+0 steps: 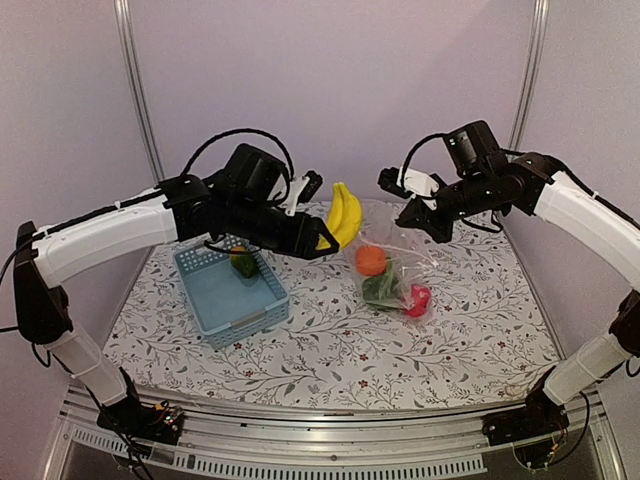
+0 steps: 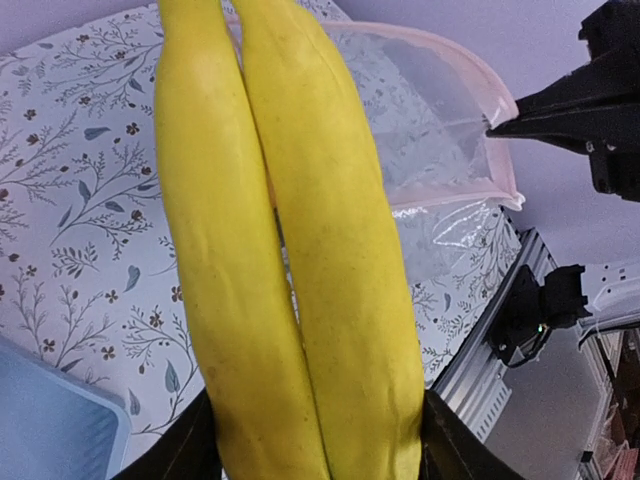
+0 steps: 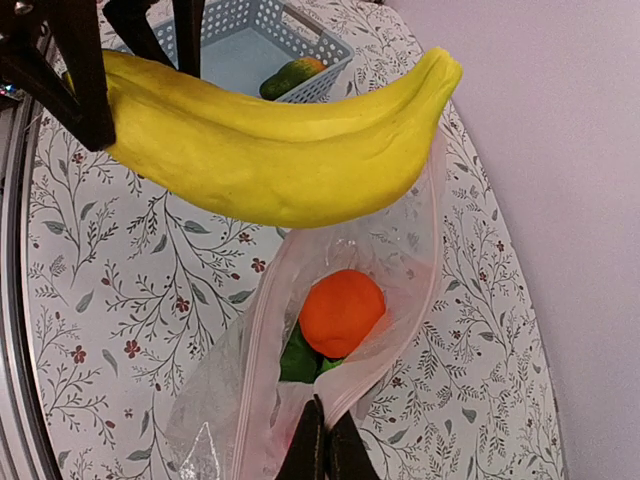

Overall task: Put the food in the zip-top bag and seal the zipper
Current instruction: Place the fake fruit in the zipper food storage bag, then adjust the zipper food storage bag at the center of the board.

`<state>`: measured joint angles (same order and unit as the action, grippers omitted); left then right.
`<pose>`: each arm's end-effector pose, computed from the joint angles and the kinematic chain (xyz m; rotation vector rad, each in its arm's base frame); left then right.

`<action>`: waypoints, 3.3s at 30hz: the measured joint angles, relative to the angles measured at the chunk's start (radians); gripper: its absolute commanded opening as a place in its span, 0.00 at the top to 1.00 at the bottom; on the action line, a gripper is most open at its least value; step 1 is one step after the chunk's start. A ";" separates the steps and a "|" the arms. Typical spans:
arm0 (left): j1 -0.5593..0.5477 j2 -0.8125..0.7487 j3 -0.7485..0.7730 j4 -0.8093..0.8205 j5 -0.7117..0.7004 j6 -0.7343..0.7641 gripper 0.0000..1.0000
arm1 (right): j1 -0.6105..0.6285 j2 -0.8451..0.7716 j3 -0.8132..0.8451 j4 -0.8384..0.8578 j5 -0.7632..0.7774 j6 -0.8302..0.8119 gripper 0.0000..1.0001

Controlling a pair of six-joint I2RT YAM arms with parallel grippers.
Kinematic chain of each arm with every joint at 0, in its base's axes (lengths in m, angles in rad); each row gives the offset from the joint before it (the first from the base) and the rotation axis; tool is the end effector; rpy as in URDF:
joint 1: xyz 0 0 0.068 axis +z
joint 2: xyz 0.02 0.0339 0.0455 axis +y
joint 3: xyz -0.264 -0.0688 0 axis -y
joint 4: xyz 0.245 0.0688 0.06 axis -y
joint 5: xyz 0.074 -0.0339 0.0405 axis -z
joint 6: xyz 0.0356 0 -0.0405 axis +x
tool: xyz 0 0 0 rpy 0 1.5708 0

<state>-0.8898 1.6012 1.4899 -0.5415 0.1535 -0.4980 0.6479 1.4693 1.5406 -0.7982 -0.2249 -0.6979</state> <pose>0.2255 -0.2869 0.3435 0.5515 2.3148 -0.8921 0.2460 0.1962 0.3812 -1.5136 1.7135 0.2321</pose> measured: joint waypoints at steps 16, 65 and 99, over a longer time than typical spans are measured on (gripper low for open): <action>-0.048 -0.002 -0.136 0.034 0.554 -0.115 0.73 | 0.050 0.000 -0.058 -0.008 -0.072 0.048 1.00; 0.059 0.192 -0.328 1.228 0.457 -1.237 0.00 | 0.098 -0.058 0.009 -0.054 0.057 0.127 1.00; 0.156 -0.220 -0.303 0.245 -0.576 0.072 0.25 | -0.226 0.024 0.156 0.038 0.034 0.114 1.00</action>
<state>-0.7334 1.3811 1.1873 -0.2970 -0.4225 -0.4259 0.4221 1.4937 1.6962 -0.7605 -0.1909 -0.5838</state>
